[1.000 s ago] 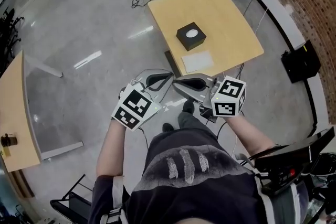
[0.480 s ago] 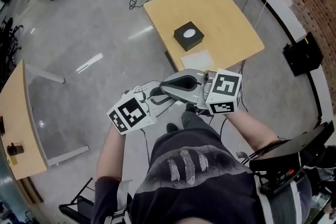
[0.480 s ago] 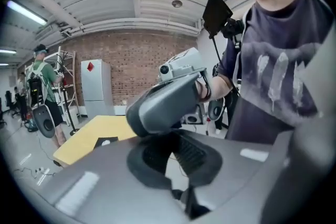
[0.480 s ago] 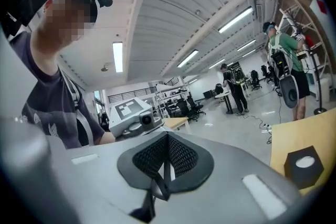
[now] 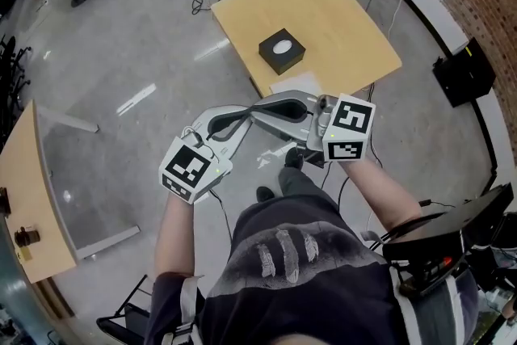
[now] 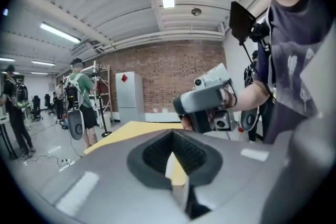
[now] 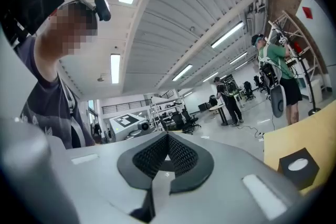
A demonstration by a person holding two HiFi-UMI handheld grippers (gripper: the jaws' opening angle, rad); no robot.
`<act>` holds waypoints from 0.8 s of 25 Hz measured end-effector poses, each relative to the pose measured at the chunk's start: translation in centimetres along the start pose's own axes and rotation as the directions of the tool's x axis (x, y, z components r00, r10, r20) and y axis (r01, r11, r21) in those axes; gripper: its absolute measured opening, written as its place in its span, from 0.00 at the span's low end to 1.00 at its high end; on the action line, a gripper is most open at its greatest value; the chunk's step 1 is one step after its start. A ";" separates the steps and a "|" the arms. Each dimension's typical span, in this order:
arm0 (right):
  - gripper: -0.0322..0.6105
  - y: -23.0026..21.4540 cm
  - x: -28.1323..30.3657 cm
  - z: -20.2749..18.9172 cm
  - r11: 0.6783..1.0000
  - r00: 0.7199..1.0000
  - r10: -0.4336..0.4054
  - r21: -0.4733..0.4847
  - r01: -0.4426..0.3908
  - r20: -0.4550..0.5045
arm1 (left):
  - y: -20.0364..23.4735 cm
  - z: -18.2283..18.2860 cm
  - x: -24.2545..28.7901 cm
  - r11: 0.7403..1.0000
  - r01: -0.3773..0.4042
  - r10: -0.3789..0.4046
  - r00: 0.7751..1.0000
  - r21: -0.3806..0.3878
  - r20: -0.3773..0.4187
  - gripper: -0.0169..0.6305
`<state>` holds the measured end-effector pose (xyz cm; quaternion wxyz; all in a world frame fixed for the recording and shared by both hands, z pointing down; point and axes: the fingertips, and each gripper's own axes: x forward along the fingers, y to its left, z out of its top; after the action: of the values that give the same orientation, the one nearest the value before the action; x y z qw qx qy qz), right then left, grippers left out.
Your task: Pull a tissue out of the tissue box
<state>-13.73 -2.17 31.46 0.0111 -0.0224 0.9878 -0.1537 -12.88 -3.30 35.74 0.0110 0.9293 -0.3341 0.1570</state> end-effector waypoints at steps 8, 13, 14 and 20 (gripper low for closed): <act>0.05 -0.8 -0.6 0.4 0.989 0.988 -0.080 0.131 0.063 0.129 | 1.4 1.1 -1.5 0.994 -0.026 0.043 0.987 -0.106 0.158 0.02; 0.05 -1.4 -0.7 0.2 0.977 0.984 -0.133 0.181 0.111 0.116 | 1.7 1.5 -1.2 0.983 0.018 0.023 0.976 -0.183 0.217 0.02; 0.05 -1.3 -1.2 0.3 0.977 0.984 -0.137 0.181 0.115 0.116 | 1.3 1.9 -0.9 0.982 0.028 0.014 0.975 -0.185 0.222 0.02; 0.05 -0.9 -5.1 1.1 0.980 0.984 -0.113 0.176 0.088 0.139 | -1.0 4.1 0.9 0.986 -0.023 0.055 0.980 -0.164 0.190 0.02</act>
<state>-8.59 -3.12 30.73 0.0787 -0.0828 0.9652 -0.2352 -10.41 -3.62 32.17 0.0505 0.9295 -0.3633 0.0382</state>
